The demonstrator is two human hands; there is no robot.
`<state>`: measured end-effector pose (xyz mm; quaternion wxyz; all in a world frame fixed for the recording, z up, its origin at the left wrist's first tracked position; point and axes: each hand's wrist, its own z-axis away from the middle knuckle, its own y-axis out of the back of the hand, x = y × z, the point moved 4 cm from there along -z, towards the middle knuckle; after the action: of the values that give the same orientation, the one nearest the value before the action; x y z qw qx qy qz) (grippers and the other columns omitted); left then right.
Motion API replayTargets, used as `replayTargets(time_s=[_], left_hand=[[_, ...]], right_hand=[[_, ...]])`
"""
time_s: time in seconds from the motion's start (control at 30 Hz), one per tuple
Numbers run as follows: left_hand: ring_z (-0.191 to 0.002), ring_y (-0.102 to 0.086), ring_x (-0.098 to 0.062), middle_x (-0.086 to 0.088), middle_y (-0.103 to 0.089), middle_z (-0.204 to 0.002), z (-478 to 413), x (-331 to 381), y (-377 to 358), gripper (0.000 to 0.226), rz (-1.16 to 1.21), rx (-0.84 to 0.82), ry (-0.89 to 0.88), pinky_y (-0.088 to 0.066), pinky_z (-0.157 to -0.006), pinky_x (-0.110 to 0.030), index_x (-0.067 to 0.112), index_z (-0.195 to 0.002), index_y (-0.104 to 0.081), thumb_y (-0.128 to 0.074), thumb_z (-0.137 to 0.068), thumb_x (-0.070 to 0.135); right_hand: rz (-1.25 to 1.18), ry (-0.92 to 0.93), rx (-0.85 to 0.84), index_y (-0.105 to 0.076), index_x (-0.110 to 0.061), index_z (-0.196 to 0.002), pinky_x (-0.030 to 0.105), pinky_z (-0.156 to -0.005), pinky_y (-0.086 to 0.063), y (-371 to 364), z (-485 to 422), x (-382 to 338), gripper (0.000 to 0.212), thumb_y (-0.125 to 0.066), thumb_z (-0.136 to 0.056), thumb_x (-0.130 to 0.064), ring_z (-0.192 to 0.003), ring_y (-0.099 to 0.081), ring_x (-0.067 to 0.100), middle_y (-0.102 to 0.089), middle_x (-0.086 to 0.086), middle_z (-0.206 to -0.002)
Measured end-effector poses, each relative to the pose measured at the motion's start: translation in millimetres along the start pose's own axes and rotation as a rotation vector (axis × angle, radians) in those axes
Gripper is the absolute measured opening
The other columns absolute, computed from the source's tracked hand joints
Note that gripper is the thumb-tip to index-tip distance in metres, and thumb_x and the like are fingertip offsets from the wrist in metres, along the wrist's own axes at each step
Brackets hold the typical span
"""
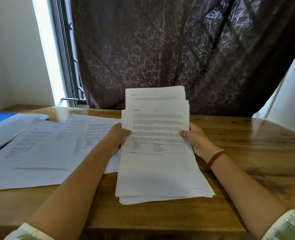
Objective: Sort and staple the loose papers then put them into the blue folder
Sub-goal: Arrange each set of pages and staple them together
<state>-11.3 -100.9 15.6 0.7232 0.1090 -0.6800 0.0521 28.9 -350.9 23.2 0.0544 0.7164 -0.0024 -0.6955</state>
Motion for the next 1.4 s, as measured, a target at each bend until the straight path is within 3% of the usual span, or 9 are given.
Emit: replayTargets(time_s=[0.07, 0.23, 0.33, 0.43, 0.67, 0.8, 0.9, 1.1, 1.4], left_hand=[[-0.083, -0.061, -0.021, -0.009, -0.063, -0.114, 2, -3, 0, 0.023, -0.046, 0.071, 0.022, -0.050, -0.062, -0.032, 0.012, -0.119, -0.056, -0.048, -0.099, 0.005], [-0.093, -0.054, -0.019, 0.001, -0.054, -0.120, 7, -5, -7, 0.042, -0.019, 0.238, -0.064, -0.047, -0.072, -0.034, 0.021, -0.137, -0.039, -0.051, -0.099, 0.008], [-0.085, -0.056, -0.014, 0.001, -0.053, -0.115, 9, -8, -9, 0.055, 0.052, 0.292, -0.081, -0.049, -0.070, -0.032, 0.030, -0.136, -0.023, -0.056, -0.097, 0.009], [-0.094, -0.059, -0.020, -0.003, -0.055, -0.126, 9, -8, -9, 0.044, 0.052, 0.306, -0.090, -0.053, -0.070, -0.033, 0.032, -0.126, -0.031, -0.057, -0.097, 0.011], [-0.107, -0.054, -0.023, -0.002, -0.047, -0.139, 12, -5, -11, 0.046, 0.067, 0.258, -0.090, -0.053, -0.081, -0.038, 0.031, -0.136, -0.040, -0.057, -0.097, 0.014], [-0.106, -0.055, -0.023, -0.003, -0.049, -0.137, 14, -3, -11, 0.051, 0.075, 0.247, -0.079, -0.053, -0.088, -0.046, 0.032, -0.139, -0.036, -0.058, -0.097, 0.012], [-0.103, -0.057, -0.022, -0.003, -0.052, -0.132, 15, -3, -10, 0.057, 0.092, 0.243, -0.094, -0.054, -0.085, -0.045, 0.032, -0.141, -0.031, -0.057, -0.096, 0.009], [-0.080, -0.053, -0.007, 0.005, -0.049, -0.115, 13, -4, -11, 0.050, 0.100, 0.244, -0.126, -0.047, -0.052, -0.018, 0.029, -0.137, -0.033, -0.052, -0.098, 0.004], [-0.089, -0.057, -0.016, 0.006, -0.053, -0.108, 16, -6, -11, 0.052, 0.233, 0.188, -0.067, -0.051, -0.065, -0.032, 0.032, -0.138, -0.038, -0.044, -0.096, 0.001]], right_hand=[[0.036, 0.037, 0.072, -0.054, -0.010, -0.116, 0.043, -0.090, -0.054, 0, -1, 4, 0.030, -0.062, -0.090, 0.001, -0.103, -0.064, 0.026, -0.065, 0.009, -0.115], [-0.043, 0.175, 0.336, -0.057, -0.018, -0.095, 0.026, -0.065, -0.055, 8, 1, 5, 0.025, -0.076, -0.081, -0.010, -0.085, -0.067, 0.016, -0.067, 0.002, -0.096], [-0.034, 0.239, 0.415, -0.059, -0.015, -0.088, 0.025, -0.064, -0.055, 11, 1, 4, 0.019, -0.076, -0.080, -0.010, -0.081, -0.068, 0.017, -0.068, 0.005, -0.090], [-0.017, 0.282, 0.447, -0.064, -0.008, -0.088, 0.023, -0.066, -0.055, 13, 1, 1, 0.012, -0.074, -0.082, -0.010, -0.081, -0.067, 0.019, -0.069, 0.006, -0.087], [-0.057, 0.414, 0.387, -0.064, -0.001, -0.090, 0.008, -0.054, -0.049, 10, 14, -8, 0.012, -0.056, -0.096, -0.007, -0.062, -0.064, -0.006, -0.066, -0.002, -0.079], [-0.120, 0.488, 0.302, -0.064, -0.017, -0.089, 0.009, -0.056, -0.050, 6, 20, -15, 0.019, -0.052, -0.098, -0.006, -0.069, -0.066, -0.007, -0.067, -0.013, -0.080], [-0.088, 0.529, 0.280, -0.056, -0.023, -0.097, 0.016, -0.062, -0.055, 8, 17, -19, 0.014, -0.055, -0.097, -0.010, -0.080, -0.069, 0.005, -0.068, -0.005, -0.089], [-0.037, 0.375, 0.186, -0.059, -0.018, -0.094, 0.035, -0.078, -0.058, 18, -4, -6, 0.003, -0.061, -0.093, -0.020, -0.092, -0.068, 0.024, -0.070, 0.007, -0.099], [-0.012, 0.176, -0.044, -0.060, -0.012, -0.095, 0.028, -0.067, -0.055, 10, -8, -1, 0.022, -0.051, -0.099, -0.032, -0.079, -0.065, 0.018, -0.068, 0.006, -0.091]])
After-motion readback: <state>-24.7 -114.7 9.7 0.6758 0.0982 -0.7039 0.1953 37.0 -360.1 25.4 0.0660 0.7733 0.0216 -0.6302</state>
